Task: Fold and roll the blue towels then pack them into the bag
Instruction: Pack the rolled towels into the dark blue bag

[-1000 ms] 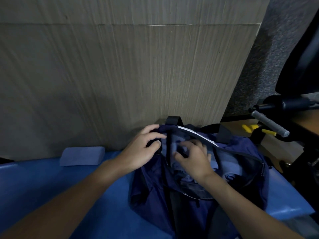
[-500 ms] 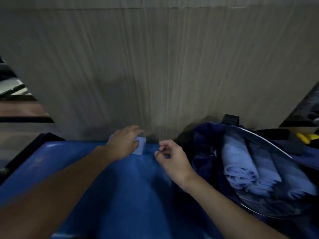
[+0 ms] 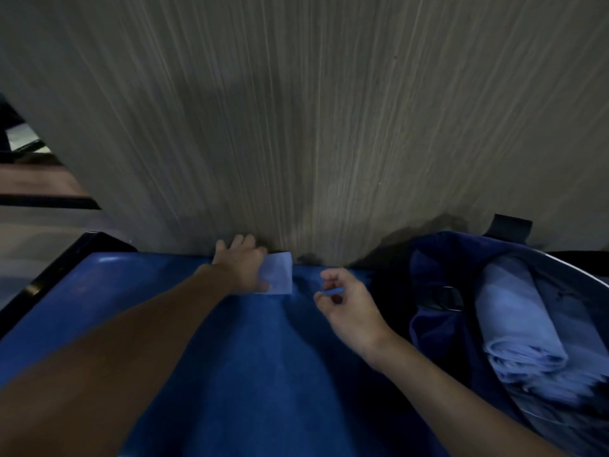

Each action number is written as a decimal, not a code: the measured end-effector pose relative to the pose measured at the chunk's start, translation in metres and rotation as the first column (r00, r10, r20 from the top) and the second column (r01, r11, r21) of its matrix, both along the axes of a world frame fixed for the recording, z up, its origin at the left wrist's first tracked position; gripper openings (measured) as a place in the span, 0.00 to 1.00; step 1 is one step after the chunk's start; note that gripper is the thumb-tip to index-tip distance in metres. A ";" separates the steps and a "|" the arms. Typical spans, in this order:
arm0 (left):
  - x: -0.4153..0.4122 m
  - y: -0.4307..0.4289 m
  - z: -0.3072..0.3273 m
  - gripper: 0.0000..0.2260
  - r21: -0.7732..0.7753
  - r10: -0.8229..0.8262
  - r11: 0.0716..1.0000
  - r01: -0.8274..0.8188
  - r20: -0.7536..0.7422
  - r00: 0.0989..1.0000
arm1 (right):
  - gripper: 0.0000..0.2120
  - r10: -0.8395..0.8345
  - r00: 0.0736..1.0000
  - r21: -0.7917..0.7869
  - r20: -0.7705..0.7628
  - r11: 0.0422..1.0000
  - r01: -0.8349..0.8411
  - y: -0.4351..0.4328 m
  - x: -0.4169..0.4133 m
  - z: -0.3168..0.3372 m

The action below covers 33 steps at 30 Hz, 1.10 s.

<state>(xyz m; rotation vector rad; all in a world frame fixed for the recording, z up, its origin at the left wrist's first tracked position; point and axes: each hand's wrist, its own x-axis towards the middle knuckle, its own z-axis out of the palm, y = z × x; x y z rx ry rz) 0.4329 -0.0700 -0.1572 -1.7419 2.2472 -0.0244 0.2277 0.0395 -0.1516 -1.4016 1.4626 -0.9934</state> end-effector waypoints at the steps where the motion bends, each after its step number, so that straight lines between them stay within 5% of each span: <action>1: 0.001 0.000 -0.001 0.28 0.011 0.017 1.000 -0.016 -0.036 0.999 | 0.12 0.001 1.000 0.003 -0.001 1.000 -0.001 0.001 -0.001 -0.001; 4: 0.005 0.006 -0.005 0.26 0.178 0.165 0.978 -0.113 -0.315 0.934 | 0.12 0.008 1.000 0.012 -0.010 1.000 -0.008 0.003 -0.002 -0.002; 6: 0.004 0.016 -0.006 0.26 0.246 0.265 0.957 -0.153 -0.526 0.808 | 0.12 0.009 1.000 0.023 -0.009 1.000 -0.009 0.006 -0.002 0.000; 10: -0.023 0.061 0.014 0.25 0.234 0.322 0.936 -0.264 -0.872 0.369 | 0.17 0.006 0.995 0.049 0.098 0.999 -0.011 0.018 -0.005 0.017; 13: -0.054 0.105 0.048 0.24 0.277 0.286 0.925 -0.260 -0.958 -0.006 | 0.32 0.016 0.965 0.079 0.264 0.996 -0.038 0.033 -0.016 0.038; 16: -0.082 0.139 0.078 0.22 0.275 0.246 0.942 -0.194 -0.956 -0.160 | 0.41 0.054 0.900 0.073 0.433 0.993 -0.094 0.055 -0.030 0.060; 21: -0.123 0.173 0.109 0.15 0.223 0.207 0.968 -0.117 -0.969 -0.137 | 0.30 0.061 0.869 -0.025 0.490 0.998 -0.056 0.093 -0.061 0.088; 24: -0.150 0.188 0.118 0.12 0.176 0.175 0.983 -0.046 -0.984 -0.036 | 0.22 -0.025 0.886 -0.110 0.463 0.990 0.086 0.113 -0.087 0.092; 27: -0.179 0.197 0.123 0.10 0.117 0.117 0.993 -0.003 -0.990 0.084 | 0.26 -0.096 0.915 -0.179 0.391 0.968 0.178 0.134 -0.121 0.092; 30: -0.209 0.199 0.120 0.07 -0.144 -0.146 0.989 0.028 -0.962 0.230 | 0.28 -0.169 0.931 -0.211 0.323 0.946 0.245 0.156 -0.158 0.091; 33: -0.240 0.198 0.122 0.15 -0.476 -0.507 0.860 0.182 -0.760 0.407 | 0.24 -0.240 0.941 -0.209 0.240 0.933 0.292 0.175 -0.198 0.087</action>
